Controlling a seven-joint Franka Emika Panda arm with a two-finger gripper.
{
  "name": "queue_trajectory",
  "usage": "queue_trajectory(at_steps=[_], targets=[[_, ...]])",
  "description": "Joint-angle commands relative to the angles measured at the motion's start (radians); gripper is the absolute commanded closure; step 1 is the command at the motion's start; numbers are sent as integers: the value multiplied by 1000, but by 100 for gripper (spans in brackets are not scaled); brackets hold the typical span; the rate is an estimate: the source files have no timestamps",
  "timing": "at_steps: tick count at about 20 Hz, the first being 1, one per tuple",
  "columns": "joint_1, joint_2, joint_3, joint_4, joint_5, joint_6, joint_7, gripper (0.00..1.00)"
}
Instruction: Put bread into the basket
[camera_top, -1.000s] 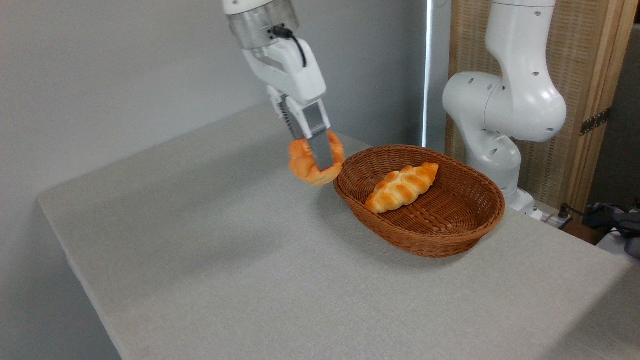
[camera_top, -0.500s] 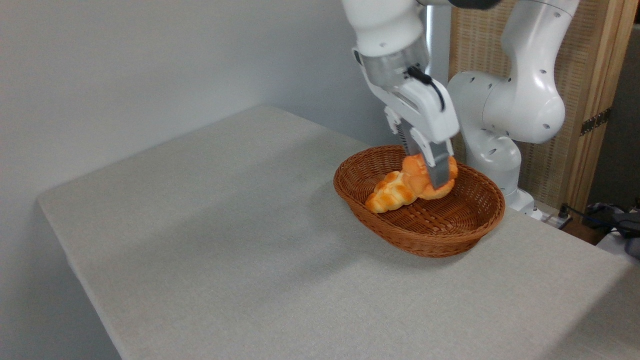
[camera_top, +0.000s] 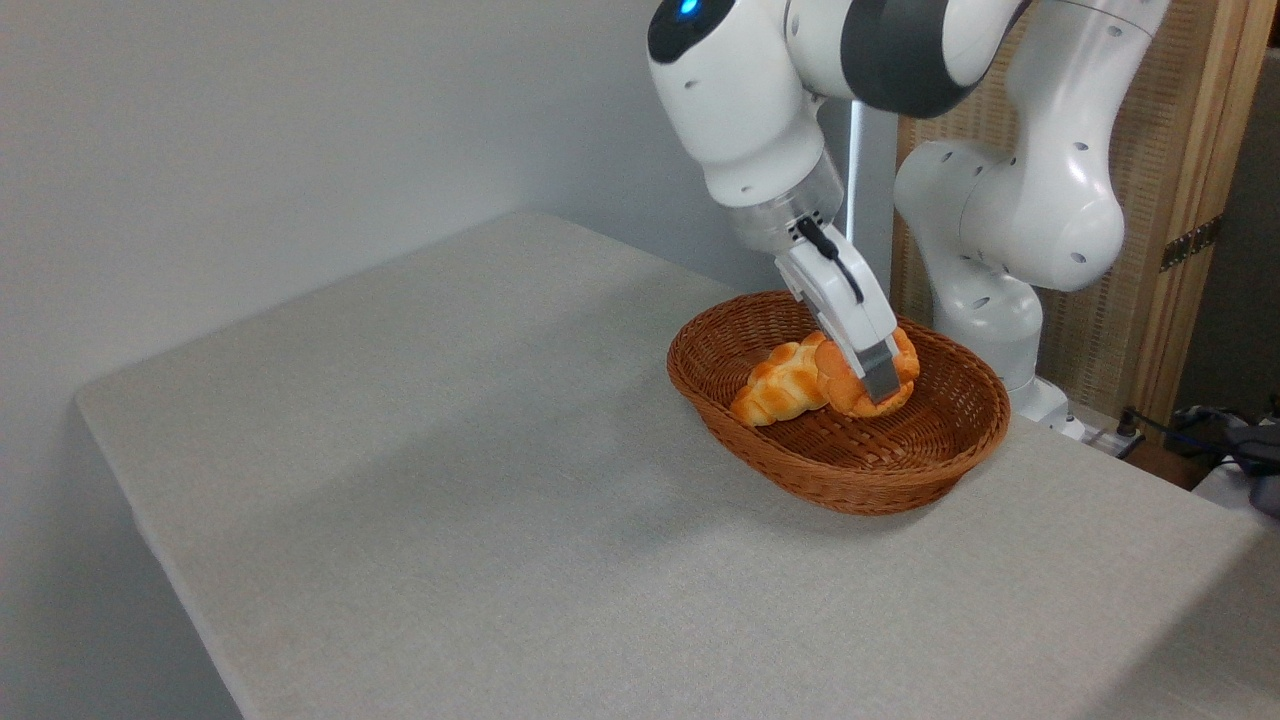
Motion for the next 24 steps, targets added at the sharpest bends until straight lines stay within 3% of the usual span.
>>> queue_trajectory(at_steps=[1,7,15,17,20,24], targets=[[-14,17,13,0,13,6,-5,16],[-14,28,11,11,4,9,-7,0],[-28,32,-12,163,-71,35,-16,0],[-28,83,-12,267,-117,34,-28,0],[-30,173,-13,411,-192,34,-151,0],[-31,310,-58,591,-200,34,-263,0]])
